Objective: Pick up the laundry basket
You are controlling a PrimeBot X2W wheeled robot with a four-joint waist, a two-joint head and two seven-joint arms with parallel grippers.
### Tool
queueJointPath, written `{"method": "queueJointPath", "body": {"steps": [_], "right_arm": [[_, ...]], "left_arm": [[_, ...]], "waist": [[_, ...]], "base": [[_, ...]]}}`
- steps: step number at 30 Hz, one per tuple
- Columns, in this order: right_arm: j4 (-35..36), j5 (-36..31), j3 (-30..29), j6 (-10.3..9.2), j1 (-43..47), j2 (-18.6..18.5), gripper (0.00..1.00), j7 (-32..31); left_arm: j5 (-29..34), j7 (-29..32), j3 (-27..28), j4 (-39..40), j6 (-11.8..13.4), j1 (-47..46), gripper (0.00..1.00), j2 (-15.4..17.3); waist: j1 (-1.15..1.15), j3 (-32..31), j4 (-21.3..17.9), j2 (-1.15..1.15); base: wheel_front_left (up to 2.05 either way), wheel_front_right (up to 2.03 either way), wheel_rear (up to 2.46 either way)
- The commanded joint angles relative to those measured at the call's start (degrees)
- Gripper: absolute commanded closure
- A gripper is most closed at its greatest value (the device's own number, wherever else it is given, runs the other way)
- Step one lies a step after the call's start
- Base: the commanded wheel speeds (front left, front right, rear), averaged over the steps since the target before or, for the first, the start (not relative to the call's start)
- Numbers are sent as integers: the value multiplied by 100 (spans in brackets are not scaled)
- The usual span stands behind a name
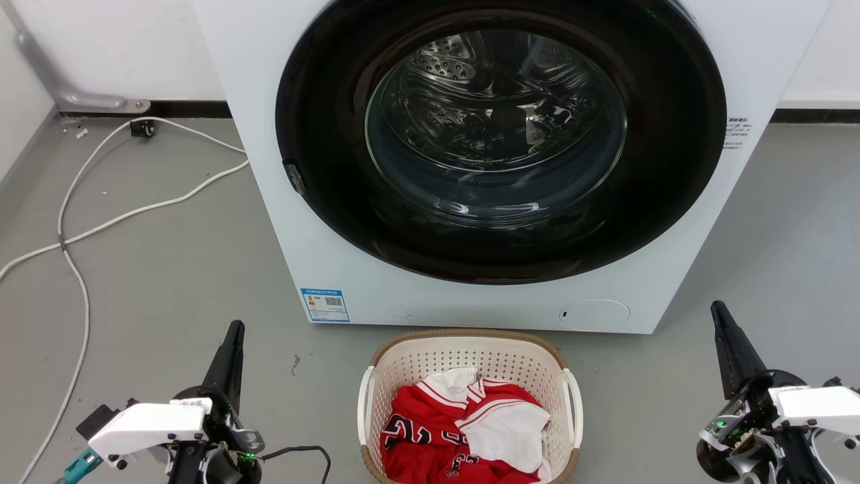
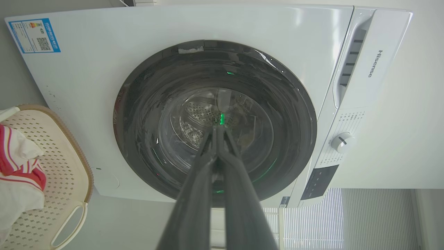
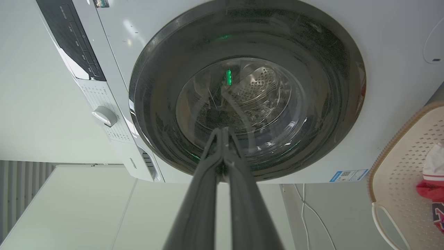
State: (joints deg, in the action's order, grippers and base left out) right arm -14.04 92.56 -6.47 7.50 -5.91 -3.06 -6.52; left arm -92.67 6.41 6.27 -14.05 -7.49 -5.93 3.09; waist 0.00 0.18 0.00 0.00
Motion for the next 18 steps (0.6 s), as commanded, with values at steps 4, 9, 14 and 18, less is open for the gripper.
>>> {"method": "queueJointPath", "body": {"steps": [4,9,14,18], "right_arm": [[-6,-24,-8,-2,-66,20,100,-16],[-6,-25,-9,-2,-66,20,100,-17],[-5,-26,-9,-2,-66,20,100,-18],[-5,-27,-10,-2,-66,21,100,-18]], "left_arm": [[11,13,25,-7,-15,-59,100,-5],[12,16,27,-7,-15,-59,100,-7],[14,17,28,-7,-15,-59,100,-8],[16,18,29,-7,-15,-59,100,-9]], "waist": [[0,0,0,0],[0,0,0,0],[0,0,0,0],[0,0,0,0]], "base": [[0,0,0],[0,0,0],[0,0,0],[0,0,0]]}}
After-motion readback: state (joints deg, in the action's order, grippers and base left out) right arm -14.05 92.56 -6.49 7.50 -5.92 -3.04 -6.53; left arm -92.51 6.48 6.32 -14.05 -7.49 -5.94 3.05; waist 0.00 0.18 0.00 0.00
